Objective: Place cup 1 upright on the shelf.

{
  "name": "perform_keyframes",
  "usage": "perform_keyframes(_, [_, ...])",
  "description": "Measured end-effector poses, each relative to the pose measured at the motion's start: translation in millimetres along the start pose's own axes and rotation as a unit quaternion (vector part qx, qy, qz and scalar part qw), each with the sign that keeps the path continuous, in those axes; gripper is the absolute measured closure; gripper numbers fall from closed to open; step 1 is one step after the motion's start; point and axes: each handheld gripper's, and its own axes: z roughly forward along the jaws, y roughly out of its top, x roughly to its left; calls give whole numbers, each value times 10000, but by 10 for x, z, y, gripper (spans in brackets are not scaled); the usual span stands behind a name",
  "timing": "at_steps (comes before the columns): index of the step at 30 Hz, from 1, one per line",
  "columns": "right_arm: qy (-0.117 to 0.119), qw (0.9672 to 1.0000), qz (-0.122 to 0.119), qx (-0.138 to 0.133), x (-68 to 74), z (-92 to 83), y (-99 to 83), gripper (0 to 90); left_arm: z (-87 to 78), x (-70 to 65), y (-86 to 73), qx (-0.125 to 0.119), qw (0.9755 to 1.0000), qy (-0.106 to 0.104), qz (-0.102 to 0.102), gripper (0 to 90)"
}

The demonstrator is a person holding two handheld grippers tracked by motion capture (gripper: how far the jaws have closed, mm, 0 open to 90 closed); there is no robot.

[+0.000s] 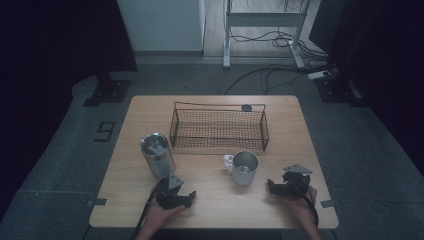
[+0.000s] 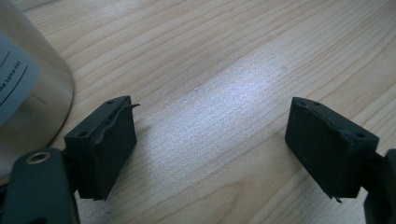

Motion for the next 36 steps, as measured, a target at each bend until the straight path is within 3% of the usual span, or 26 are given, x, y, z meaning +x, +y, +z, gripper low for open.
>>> perform_keyframes(30, [13, 10000, 16, 7, -9, 6, 8, 0, 1, -2, 1, 2, 10000, 0, -3, 163])
perform_keyframes(36, [27, 10000, -2, 1, -12, 8, 10, 3, -11, -18, -2, -80, 9999, 103, -2, 171])
